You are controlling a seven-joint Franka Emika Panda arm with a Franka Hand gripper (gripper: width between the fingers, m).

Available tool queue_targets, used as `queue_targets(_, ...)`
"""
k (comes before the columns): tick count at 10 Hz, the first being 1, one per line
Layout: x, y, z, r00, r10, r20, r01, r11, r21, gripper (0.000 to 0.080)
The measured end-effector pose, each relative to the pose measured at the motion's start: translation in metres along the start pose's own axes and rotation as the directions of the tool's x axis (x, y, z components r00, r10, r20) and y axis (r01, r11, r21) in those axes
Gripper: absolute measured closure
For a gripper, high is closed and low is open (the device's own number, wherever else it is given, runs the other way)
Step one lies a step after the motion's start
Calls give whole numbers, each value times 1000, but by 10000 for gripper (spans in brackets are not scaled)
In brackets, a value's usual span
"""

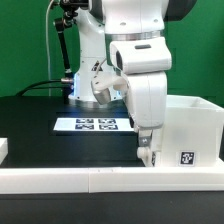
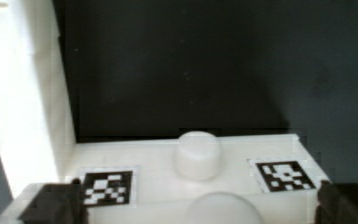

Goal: Assemble drawer

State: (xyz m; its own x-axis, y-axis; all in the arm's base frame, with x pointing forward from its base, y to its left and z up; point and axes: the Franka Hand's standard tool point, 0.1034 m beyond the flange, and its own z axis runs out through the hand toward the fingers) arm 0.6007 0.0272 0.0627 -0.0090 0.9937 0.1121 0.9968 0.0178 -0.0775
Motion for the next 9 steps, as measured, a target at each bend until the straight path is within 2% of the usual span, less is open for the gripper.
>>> queue_targets(2, -2, -1, 1, 1000, 3, 1, -3, 1000, 2, 150)
queue_targets(3, -1, -1, -1, 1000, 1, 2, -1, 1000, 13, 150)
queue_targets(4, 2, 1, -11, 1000, -6, 5, 6, 999, 39, 150)
queue_targets(5, 4, 3, -15, 1000, -6, 5, 6, 999, 38, 150)
queue_targets(9, 8, 4, -15, 1000, 15, 10, -15, 999, 30, 150)
